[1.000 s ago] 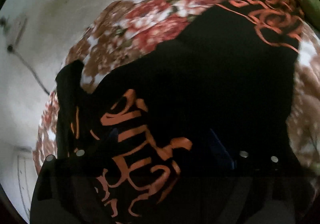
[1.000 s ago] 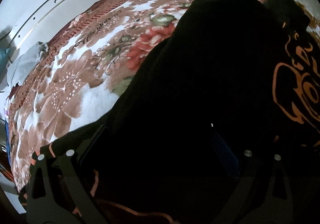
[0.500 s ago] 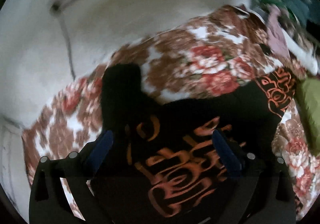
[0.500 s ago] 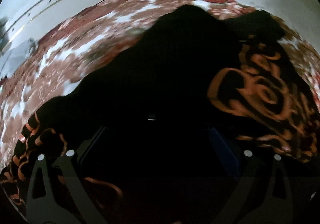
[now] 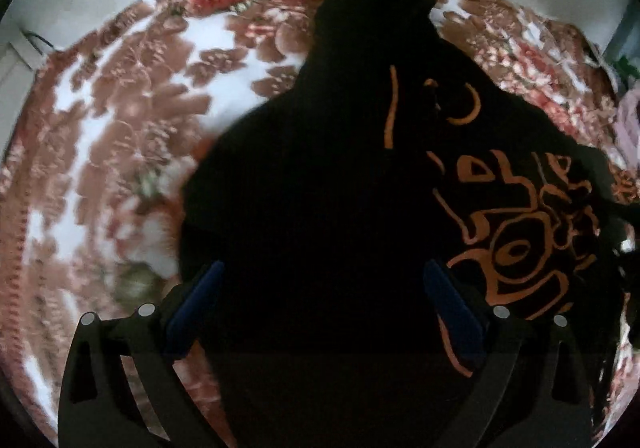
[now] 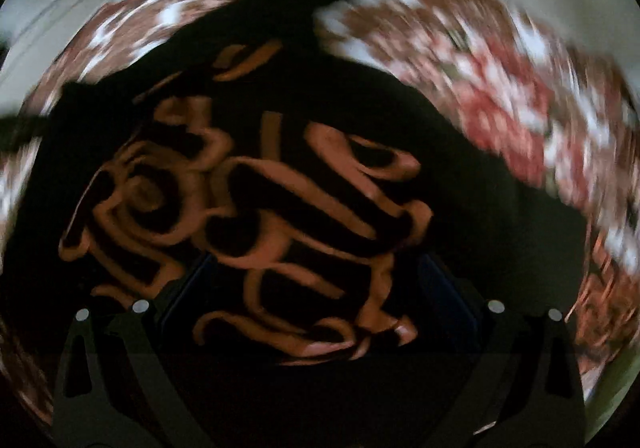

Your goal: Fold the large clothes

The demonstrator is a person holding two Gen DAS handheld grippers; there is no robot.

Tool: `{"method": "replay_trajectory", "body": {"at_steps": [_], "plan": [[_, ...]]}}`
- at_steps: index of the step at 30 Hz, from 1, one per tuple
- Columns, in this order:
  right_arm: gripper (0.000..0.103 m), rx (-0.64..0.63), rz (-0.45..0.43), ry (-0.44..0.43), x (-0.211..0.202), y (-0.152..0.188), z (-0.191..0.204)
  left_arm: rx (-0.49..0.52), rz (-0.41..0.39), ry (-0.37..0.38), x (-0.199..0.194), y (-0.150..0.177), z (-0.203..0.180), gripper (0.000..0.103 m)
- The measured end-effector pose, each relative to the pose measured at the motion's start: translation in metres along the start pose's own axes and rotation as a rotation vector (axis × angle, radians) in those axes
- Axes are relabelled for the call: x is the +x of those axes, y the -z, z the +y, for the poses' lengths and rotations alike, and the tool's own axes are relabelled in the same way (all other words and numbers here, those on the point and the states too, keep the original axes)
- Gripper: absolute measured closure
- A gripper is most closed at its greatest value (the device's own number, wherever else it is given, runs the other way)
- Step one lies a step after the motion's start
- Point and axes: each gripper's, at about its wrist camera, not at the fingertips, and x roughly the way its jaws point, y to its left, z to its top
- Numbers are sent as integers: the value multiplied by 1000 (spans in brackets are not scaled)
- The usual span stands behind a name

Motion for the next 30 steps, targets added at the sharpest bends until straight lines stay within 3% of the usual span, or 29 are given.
{"method": "replay_trajectory", "body": {"at_steps": [5, 11, 15, 18, 22, 30], "plan": [[4, -104, 44, 106, 20, 13, 2, -38, 37, 71, 36, -3, 19, 6], [5, -41, 38, 66, 18, 29, -21, 32, 70, 7, 60, -5, 14, 5], [5, -38, 39, 52, 5, 37, -25, 59, 56, -40, 47, -5, 3, 5], [5, -4, 40, 71, -7, 41, -32, 55, -15, -77, 13, -5, -5, 5], [5, 175, 26, 32, -38, 51, -80, 49, -104, -101, -34, 0, -32, 5], [4, 499, 56, 140, -101, 75, -232, 131, -155, -18, -66, 16, -148, 5]]}}
